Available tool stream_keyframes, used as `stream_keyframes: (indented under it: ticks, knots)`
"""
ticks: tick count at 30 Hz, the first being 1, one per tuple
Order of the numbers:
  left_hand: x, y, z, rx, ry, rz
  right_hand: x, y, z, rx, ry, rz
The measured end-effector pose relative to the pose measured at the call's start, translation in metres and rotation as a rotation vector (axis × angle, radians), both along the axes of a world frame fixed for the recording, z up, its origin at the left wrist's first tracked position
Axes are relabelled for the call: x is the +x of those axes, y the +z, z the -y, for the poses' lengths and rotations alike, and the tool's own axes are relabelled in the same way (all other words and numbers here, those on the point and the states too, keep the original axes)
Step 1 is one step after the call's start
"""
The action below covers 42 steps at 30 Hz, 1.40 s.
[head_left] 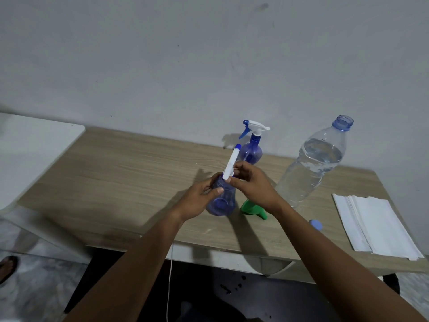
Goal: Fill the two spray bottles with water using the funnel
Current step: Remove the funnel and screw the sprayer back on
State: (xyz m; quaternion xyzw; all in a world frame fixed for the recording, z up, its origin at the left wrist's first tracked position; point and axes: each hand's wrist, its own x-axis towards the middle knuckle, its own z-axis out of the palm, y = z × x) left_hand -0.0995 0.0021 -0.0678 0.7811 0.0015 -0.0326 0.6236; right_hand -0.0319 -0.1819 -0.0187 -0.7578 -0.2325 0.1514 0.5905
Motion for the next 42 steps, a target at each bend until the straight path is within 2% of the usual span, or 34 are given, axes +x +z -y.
stream_keyframes:
  ticks: [10,22,28,33,42]
  knots:
    - [0.001,-0.001,0.001,-0.025,-0.004,-0.038,0.008,0.010,0.008,-0.097,0.151,-0.026]
    - [0.001,0.003,0.001,-0.016,0.006,-0.043,0.001,0.004,-0.006,-0.062,-0.060,0.038]
    - [-0.001,0.006,0.000,-0.004,-0.016,-0.044,0.008,0.004,0.004,-0.038,0.033,-0.018]
    - [-0.001,0.007,0.002,-0.028,-0.009,-0.048,0.005,0.009,0.002,-0.095,0.104,0.031]
    - [0.000,0.005,0.001,-0.022,-0.008,-0.042,0.004,0.002,-0.010,-0.129,-0.067,0.060]
